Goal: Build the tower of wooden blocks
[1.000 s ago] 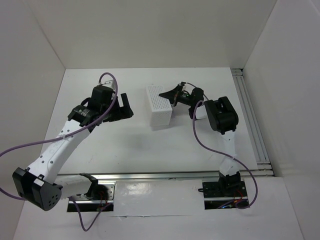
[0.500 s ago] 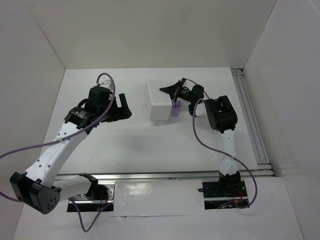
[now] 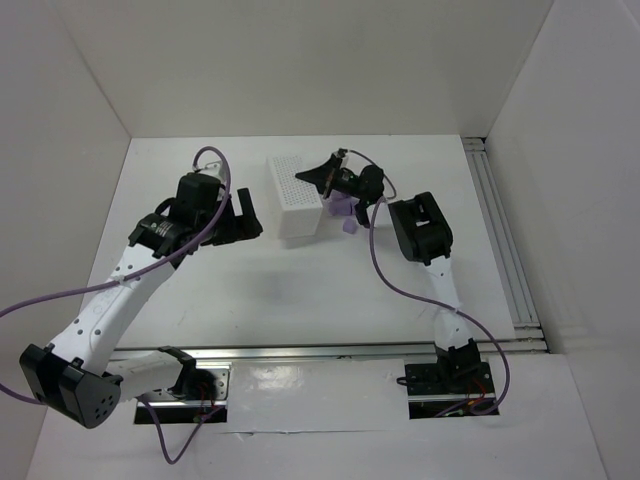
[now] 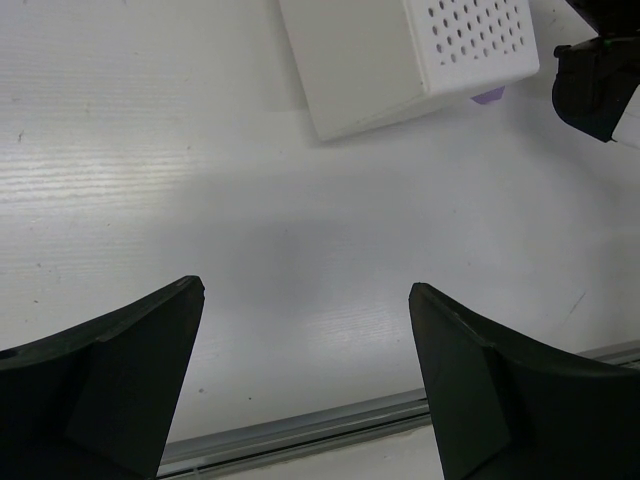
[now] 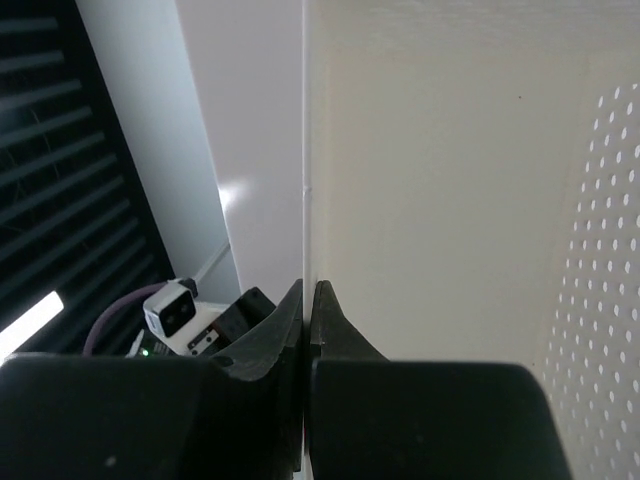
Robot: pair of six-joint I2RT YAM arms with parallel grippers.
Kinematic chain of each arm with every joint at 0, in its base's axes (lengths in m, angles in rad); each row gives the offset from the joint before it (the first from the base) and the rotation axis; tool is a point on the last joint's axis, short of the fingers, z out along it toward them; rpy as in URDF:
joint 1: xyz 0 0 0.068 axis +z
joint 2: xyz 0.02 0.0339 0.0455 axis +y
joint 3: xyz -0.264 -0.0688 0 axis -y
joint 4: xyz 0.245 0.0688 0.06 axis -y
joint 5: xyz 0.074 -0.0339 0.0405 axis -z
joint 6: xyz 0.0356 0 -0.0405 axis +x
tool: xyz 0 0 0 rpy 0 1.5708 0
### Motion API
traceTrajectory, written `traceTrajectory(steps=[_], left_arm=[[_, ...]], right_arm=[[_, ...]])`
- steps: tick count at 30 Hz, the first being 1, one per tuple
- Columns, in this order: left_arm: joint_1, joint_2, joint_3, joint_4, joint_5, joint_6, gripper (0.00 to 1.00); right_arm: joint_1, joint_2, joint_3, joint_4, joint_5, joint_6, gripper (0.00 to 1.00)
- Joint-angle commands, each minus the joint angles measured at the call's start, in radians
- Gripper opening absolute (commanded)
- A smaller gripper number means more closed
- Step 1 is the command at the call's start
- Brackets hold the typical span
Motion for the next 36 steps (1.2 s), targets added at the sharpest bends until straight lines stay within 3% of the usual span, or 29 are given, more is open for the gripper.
traceTrajectory(steps=[1,7,9,13,14,16,17,18,19,21,24,25,28,32,36], left_arm=[[0.013,-0.021,0.020,0.002,-0.002,0.027,0.97],[0.013,-0.012,0.044,-0.016,-0.039,0.036,0.97],[0.022,-0.035,0.044,-0.016,-0.051,0.036,0.97],[0.035,-0.059,0.044,-0.007,-0.051,0.036,0.97],[0.035,-0.070,0.044,-0.007,-0.051,0.036,0.97],[0.035,-0.082,0.044,0.002,-0.062,0.025,0.97],[0.035,-0.082,0.044,0.002,-0.062,0.025,0.97],[0.044,-0.096,0.044,0.002,-0.071,0.025,0.97],[0.044,-0.105,0.044,0.002,-0.071,0.025,0.97],[0.044,-0.105,0.044,0.011,-0.071,0.025,0.97],[0.054,-0.105,0.035,0.011,-0.060,0.016,0.97],[0.055,-0.105,0.024,0.011,-0.060,0.016,0.97],[0.055,-0.105,0.024,0.011,-0.042,0.016,0.97],[0.055,-0.095,0.015,0.021,-0.042,0.025,0.97],[0.055,-0.076,0.015,0.021,0.009,0.036,0.97]], right_arm=[[0.051,-0.010,0.130,0.455,-0.004,-0.011,0.00],[0.035,-0.048,0.181,0.455,-0.076,-0.042,0.00],[0.012,-0.106,0.181,0.386,-0.139,-0.085,0.00],[-0.052,-0.228,0.181,-0.017,-0.236,-0.377,0.00],[-0.061,-0.255,0.193,-0.131,-0.248,-0.565,0.00],[-0.077,-0.342,0.205,-0.478,-0.258,-0.776,0.00],[-0.089,-0.370,0.254,-0.645,-0.230,-1.058,0.00],[-0.089,-0.391,0.298,-1.032,-0.186,-1.208,0.00],[-0.089,-0.405,0.350,-1.203,-0.050,-1.337,0.00],[-0.089,-0.415,0.473,-1.475,0.066,-1.525,0.00],[-0.078,-0.415,0.556,-1.681,0.370,-1.599,0.00],[-0.078,-0.415,0.556,-1.717,0.642,-1.611,0.00],[-0.035,-0.404,0.566,-1.823,1.143,-1.642,0.00],[-0.035,-0.347,0.555,-1.887,1.343,-1.653,0.00],[-0.073,-0.284,0.575,-1.923,1.442,-1.676,0.00]])
